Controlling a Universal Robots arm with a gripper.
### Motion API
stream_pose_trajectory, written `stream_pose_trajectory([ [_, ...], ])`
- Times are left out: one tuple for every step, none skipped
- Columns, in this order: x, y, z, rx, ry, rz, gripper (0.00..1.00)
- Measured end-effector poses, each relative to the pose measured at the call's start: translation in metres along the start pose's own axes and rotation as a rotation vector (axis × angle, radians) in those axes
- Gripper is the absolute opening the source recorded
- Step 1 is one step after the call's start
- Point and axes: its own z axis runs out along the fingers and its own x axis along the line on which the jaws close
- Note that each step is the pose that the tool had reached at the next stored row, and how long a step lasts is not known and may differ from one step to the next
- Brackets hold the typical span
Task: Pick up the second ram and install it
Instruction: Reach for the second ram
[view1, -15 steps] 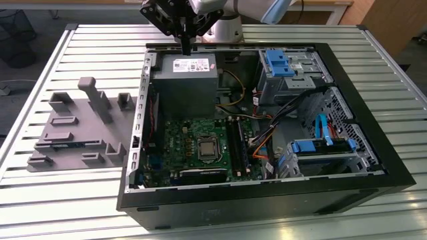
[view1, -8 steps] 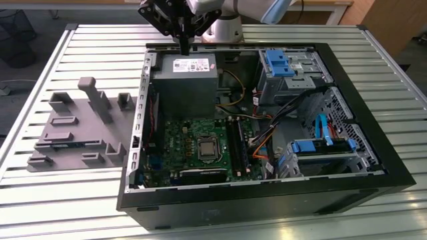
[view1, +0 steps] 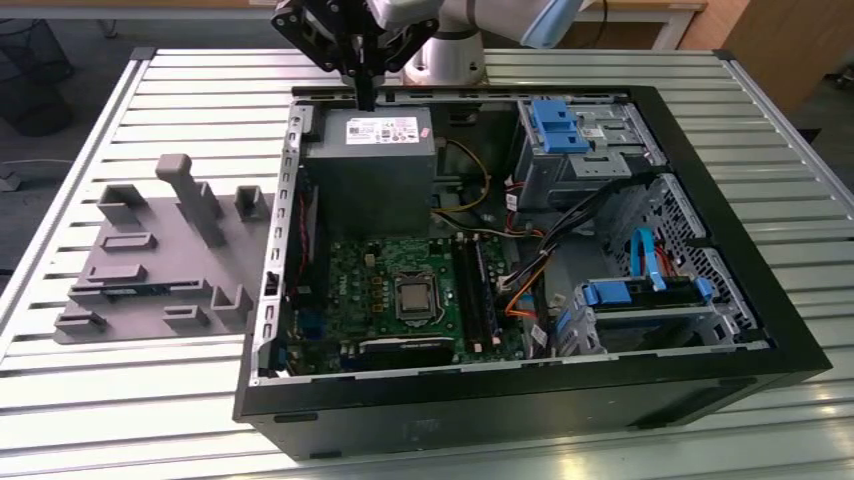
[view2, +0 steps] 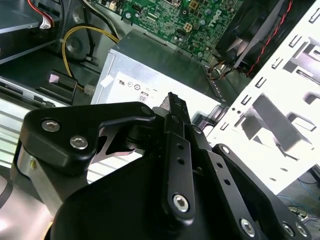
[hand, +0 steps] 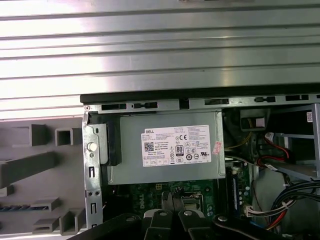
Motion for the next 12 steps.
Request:
stream_pose_trajectory([
  [0.0004, 0.0000, 0.0000, 0.0000, 0.0000, 0.000, 0.11],
  [0.0007, 0.0000, 0.0000, 0.0000, 0.0000, 0.000, 0.11],
  [0.0011, -0.0001, 0.0000, 0.0000, 0.0000, 0.000, 0.11],
  [0.0015, -0.0001, 0.0000, 0.0000, 0.0000, 0.000, 0.11],
  [0.0018, -0.0001, 0.0000, 0.0000, 0.0000, 0.000, 0.11],
  [0.0022, -0.0002, 0.0000, 0.0000, 0.0000, 0.000, 0.11],
  [0.0026, -0.0002, 0.0000, 0.0000, 0.0000, 0.000, 0.11],
  [0.0030, -0.0002, 0.0001, -0.0001, 0.0000, 0.000, 0.11],
  [0.0034, -0.0003, 0.0001, 0.0000, 0.0000, 0.000, 0.11],
  [0.0038, -0.0003, 0.0000, 0.0000, 0.0000, 0.000, 0.11],
  [0.0042, -0.0003, 0.0000, 0.0000, 0.0000, 0.000, 0.11],
  [0.0046, -0.0003, 0.0000, 0.0000, 0.0000, 0.000, 0.11],
])
